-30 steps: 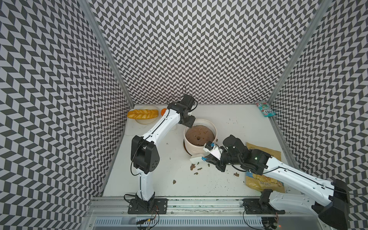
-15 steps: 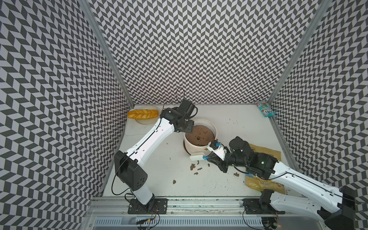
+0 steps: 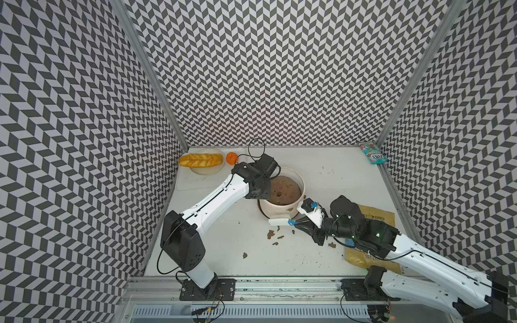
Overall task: Scrub the dried mud off the ceramic pot
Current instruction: Brush off the soil from the pot.
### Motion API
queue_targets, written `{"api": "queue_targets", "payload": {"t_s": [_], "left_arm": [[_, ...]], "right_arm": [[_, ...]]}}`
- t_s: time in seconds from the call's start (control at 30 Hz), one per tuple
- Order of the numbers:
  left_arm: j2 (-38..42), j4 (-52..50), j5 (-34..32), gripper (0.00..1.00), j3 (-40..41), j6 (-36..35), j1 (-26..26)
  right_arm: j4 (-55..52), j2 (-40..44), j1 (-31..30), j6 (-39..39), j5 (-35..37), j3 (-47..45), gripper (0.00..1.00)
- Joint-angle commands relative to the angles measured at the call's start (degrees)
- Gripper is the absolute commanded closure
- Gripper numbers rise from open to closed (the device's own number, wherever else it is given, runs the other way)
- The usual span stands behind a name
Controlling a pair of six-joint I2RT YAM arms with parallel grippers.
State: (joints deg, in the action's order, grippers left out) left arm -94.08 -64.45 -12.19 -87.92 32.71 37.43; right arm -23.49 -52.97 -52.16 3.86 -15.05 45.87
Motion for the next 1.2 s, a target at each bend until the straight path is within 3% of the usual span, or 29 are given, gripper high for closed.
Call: {"api": "queue_targets", "payload": {"t_s": [0.0,0.2,0.4,0.57,0.97,1.17], "left_arm": [[1.9,1.0,-0.6,0.57,1.2,1.5,0.3],[-0.4,1.3,-0.5,0.69,0.8,0.5,0.3],[-1.5,1.3,-1.3,0.8,-0.2,-1.2,-0.3],[-3.1,1.7,-1.3,0.88,-0.5,-3.7,-1.3],[-6.8,2.5,-1.1,0.9,-3.5,-11.2,-3.9],[-7.9,3.2,-0.2,0.9,-4.8,-12.7,-4.6]], "right_arm": [[5.1,1.4,0.2,-0.6,-0.5,-0.6,1.0],[6.6,-0.4,0.1,-0.3,4.3,-0.7,1.0],[0.3,-6.9,0.7,-0.1,9.9,4.4,1.0],[-0.9,-8.2,4.1,0.4,9.3,6.1,1.0],[-5.0,-8.1,13.5,-3.4,9.1,6.8,1.0],[-6.0,-4.5,14.4,-5.4,5.9,5.6,1.0]]}}
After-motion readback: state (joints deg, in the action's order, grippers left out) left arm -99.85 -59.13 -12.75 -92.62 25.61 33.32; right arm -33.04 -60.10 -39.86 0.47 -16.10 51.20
